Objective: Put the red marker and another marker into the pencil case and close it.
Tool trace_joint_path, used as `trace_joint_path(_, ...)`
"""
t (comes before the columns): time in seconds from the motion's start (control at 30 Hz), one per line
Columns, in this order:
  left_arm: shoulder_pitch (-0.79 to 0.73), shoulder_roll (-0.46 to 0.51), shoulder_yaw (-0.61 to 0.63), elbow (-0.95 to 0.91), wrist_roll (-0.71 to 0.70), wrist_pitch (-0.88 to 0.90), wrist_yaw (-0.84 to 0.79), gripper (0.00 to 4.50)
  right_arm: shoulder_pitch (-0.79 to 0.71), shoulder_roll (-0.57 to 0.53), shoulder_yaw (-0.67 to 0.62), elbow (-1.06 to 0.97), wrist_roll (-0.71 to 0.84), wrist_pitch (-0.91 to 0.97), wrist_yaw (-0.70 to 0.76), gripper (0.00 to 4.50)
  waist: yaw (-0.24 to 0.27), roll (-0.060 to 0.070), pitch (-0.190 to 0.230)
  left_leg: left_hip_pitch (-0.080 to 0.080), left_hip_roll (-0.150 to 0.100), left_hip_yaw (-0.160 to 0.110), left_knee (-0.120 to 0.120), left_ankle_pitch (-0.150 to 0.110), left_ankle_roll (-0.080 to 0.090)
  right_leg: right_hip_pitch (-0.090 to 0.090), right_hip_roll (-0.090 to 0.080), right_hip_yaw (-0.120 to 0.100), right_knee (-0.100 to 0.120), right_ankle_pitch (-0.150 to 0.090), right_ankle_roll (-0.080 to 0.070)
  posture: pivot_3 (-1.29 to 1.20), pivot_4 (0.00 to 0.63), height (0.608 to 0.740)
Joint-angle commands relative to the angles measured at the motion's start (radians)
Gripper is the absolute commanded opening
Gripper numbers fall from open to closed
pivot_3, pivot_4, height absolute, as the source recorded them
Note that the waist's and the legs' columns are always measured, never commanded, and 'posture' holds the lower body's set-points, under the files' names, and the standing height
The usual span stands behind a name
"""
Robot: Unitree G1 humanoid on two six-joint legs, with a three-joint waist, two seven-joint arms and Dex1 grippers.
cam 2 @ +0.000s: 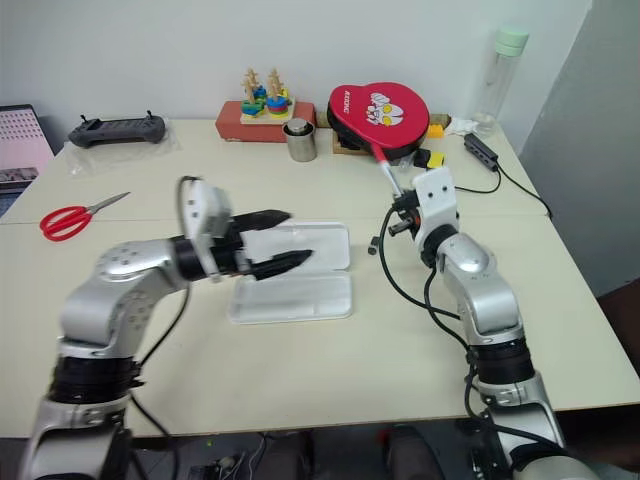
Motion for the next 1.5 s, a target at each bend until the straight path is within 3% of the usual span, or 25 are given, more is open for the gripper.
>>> trace_joint_path(0.03,0.06,0.06,0.071,0.002,-0.014,-0.032,-0.038,4.5,-0.045,-0.072,0.119,0.02,-0.008,-0.06,0.234,0.33,0.005,0.0,0.0,0.0,0.0,0.0,-0.001,0.0,0.0,0.0,0.0,-0.001,0.0,0.0,0.0,0.0,0.15,0.74)
trace_joint_path(0.17,0.113,0.096,0.119,0.019,-0.037,-0.024,-0.053,4.5,-0.114,-0.084,0.248,0.175,-0.067,-0.154,0.402,0.33,0.012,0.0,0.0,-0.001,0.0,0.0,-0.001,0.0,0.0,-0.001,-0.001,-0.001,-0.001,-0.001,-0.001,0.0,0.15,0.74)
trace_joint_path(0.33,0.151,0.095,0.136,-0.023,-0.064,-0.004,-0.042,4.5,-0.182,-0.033,0.347,0.404,-0.155,-0.307,0.499,0.33,0.016,0.0,0.0,-0.001,0.0,0.0,-0.001,0.0,0.0,-0.001,-0.001,-0.002,-0.001,-0.001,-0.001,0.0,0.15,0.74)
trace_joint_path(0.67,0.196,0.072,0.153,-0.096,-0.107,0.043,0.024,4.5,-0.249,0.057,0.352,0.632,-0.234,-0.441,0.543,0.33,0.015,0.0,0.0,-0.001,0.0,0.0,-0.002,0.0,0.0,-0.002,-0.001,-0.002,0.0,0.002,-0.006,0.0,0.15,0.74)
trace_joint_path(0.7,0.196,0.067,0.157,-0.091,-0.109,0.047,0.037,4.5,-0.251,0.062,0.34,0.626,-0.225,-0.438,0.548,1.03,0.015,0.0,0.0,-0.001,0.0,0.0,-0.002,0.0,0.0,-0.002,-0.001,-0.002,0.0,0.002,-0.006,0.0,0.15,0.74)
trace_joint_path(0.77,0.191,0.055,0.175,-0.076,-0.116,0.056,0.067,4.5,-0.252,0.068,0.316,0.6,-0.203,-0.424,0.562,1.32,0.015,0.0,0.0,-0.001,0.0,0.0,-0.002,0.0,0.0,-0.002,-0.001,-0.002,0.0,0.002,-0.006,0.0,0.15,0.74)
trace_joint_path(1.0,0.086,0.002,0.23,0.084,-0.062,0.034,0.265,4.5,-0.242,0.112,0.185,0.41,-0.048,-0.267,0.575,2.99,0.018,0.0,0.0,0.0,0.0,-0.001,-0.002,0.0,0.0,-0.001,-0.001,-0.003,0.001,0.002,-0.006,0.0,0.15,0.74)
trace_joint_path(1.23,-0.026,0.0,0.172,0.295,0.079,-0.038,0.398,4.5,-0.278,0.172,0.029,0.196,0.102,0.004,0.424,4.45,0.027,0.0,0.0,-0.001,0.0,-0.002,-0.002,0.0,0.0,-0.001,-0.001,-0.004,0.001,0.002,-0.006,0.0,0.15,0.74)
trace_joint_path(1.5,-0.204,-0.008,0.017,0.681,0.263,-0.213,0.365,4.5,-0.257,0.181,0.019,0.067,0.123,0.106,0.313,4.45,0.032,0.0,0.0,-0.001,0.0,-0.002,-0.002,0.0,0.0,-0.002,-0.001,-0.004,0.001,0.002,-0.006,0.0,0.15,0.74)
